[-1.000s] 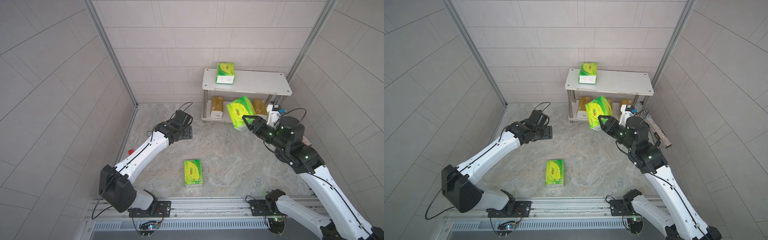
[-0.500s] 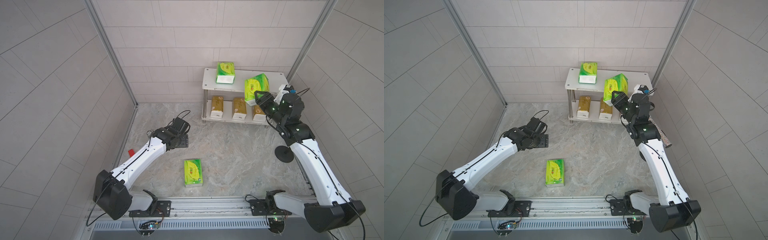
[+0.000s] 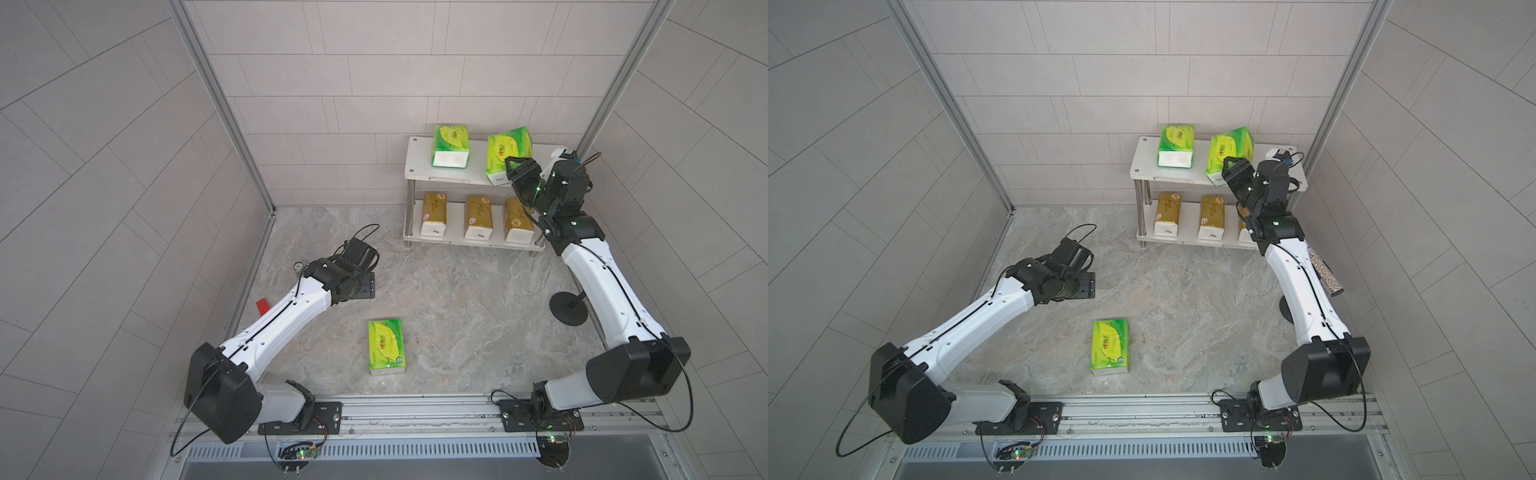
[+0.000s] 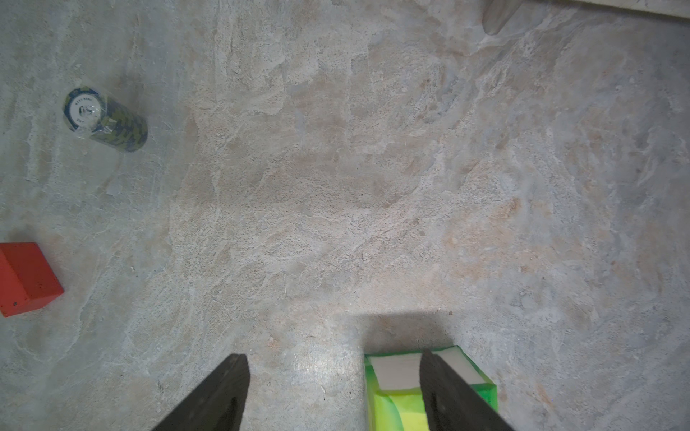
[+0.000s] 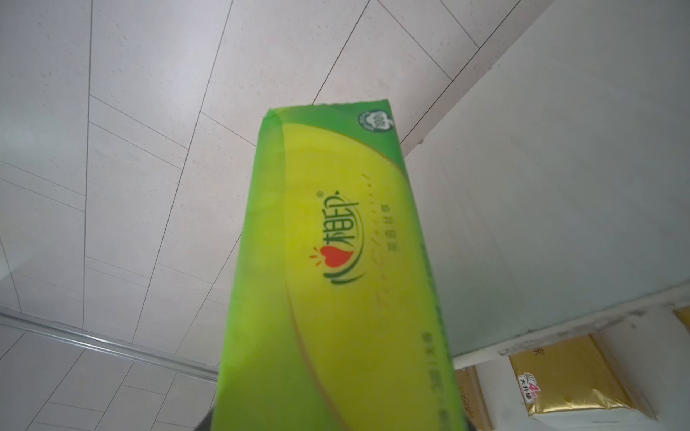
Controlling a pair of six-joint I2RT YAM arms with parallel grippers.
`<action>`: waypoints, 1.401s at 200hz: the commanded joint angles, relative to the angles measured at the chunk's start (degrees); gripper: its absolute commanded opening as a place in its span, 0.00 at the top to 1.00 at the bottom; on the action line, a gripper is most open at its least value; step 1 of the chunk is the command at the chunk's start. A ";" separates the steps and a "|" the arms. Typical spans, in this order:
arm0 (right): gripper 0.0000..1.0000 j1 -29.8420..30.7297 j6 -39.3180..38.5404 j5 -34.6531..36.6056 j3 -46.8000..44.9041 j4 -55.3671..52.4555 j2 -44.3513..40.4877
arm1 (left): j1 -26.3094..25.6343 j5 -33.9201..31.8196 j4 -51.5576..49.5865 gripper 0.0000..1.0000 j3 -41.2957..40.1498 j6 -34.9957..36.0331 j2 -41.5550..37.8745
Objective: Place the tissue boxes on the shelf by color
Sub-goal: Place a box of tissues on the shelf.
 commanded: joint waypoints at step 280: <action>0.16 -0.36 -19.46 8.04 24.40 -24.63 11.60 | -0.36 -1.16 -1.17 0.20 -0.08 -2.79 -0.90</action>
